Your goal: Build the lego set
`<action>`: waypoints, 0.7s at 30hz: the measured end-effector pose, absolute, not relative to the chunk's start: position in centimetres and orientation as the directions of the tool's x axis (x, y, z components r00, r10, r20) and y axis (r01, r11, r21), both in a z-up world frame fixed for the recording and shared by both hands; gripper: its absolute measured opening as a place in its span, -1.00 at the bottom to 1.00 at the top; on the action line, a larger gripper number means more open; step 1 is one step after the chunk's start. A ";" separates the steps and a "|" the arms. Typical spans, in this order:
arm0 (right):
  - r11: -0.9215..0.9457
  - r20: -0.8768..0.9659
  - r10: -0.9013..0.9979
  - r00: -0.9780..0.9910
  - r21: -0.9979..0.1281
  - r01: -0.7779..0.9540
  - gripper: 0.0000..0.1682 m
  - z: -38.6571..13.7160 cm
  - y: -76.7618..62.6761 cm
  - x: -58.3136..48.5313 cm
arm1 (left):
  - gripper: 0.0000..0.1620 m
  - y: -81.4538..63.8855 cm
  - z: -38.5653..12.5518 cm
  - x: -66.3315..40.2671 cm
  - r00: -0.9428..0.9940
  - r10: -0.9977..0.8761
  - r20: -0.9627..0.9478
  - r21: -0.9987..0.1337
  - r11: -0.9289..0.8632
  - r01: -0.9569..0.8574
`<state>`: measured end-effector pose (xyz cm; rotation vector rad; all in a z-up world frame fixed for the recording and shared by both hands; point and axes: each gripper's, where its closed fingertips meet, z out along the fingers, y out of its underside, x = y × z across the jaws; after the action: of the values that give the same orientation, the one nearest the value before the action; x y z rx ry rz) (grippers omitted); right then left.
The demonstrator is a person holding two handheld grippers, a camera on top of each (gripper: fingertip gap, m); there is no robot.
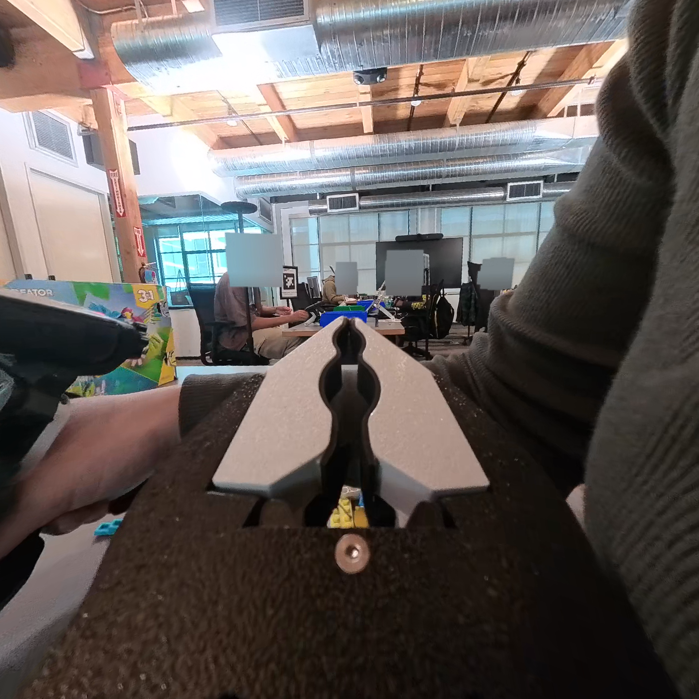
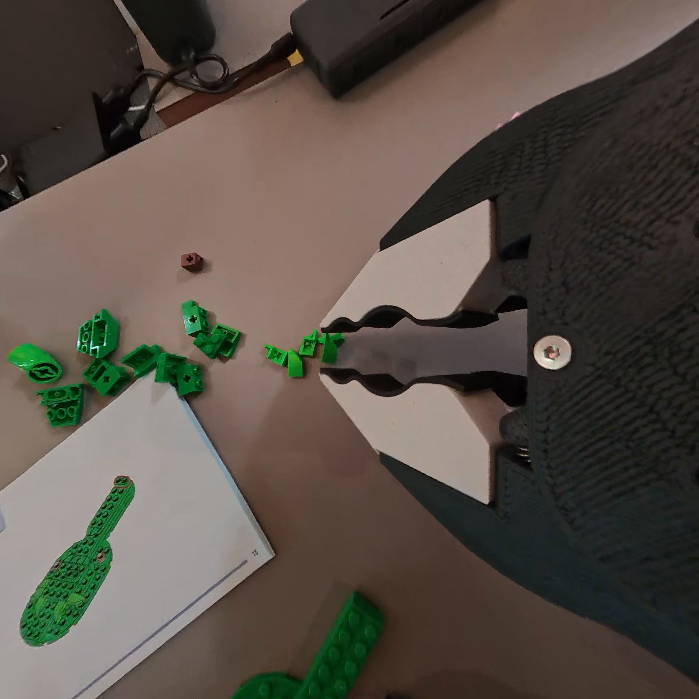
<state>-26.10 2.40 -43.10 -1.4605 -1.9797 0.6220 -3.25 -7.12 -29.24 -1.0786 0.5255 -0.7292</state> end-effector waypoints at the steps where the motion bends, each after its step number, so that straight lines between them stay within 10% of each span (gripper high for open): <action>1: 0.270 0.168 0.962 -0.214 -0.683 0.679 -0.77 -43.1 2.2 -26.2 | -1.00 -7.1 -29.2 -3.2 0.658 -0.752 -0.036 -0.919 0.283 0.273; 9: 0.181 0.176 0.982 -0.071 -0.758 0.627 -0.64 -40.9 2.8 -24.7 | -1.00 -7.2 -29.1 -3.5 0.660 -0.751 -0.023 -0.916 0.281 0.287; 14: 0.033 0.180 0.891 0.416 -0.941 0.337 -0.80 -34.2 6.5 -16.9 | -1.00 -7.1 -28.9 -3.8 0.664 -0.748 0.000 -0.912 0.273 0.307; 21: 0.316 0.246 0.347 0.905 -0.939 0.134 -0.96 -28.6 2.4 2.9 | -1.00 -7.2 -28.9 -3.6 0.651 -0.759 0.020 -0.912 0.254 0.323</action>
<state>2.85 2.36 -28.57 -1.2528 -0.4463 0.1461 -3.57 -7.18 -28.88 -1.0813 0.4770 -0.7738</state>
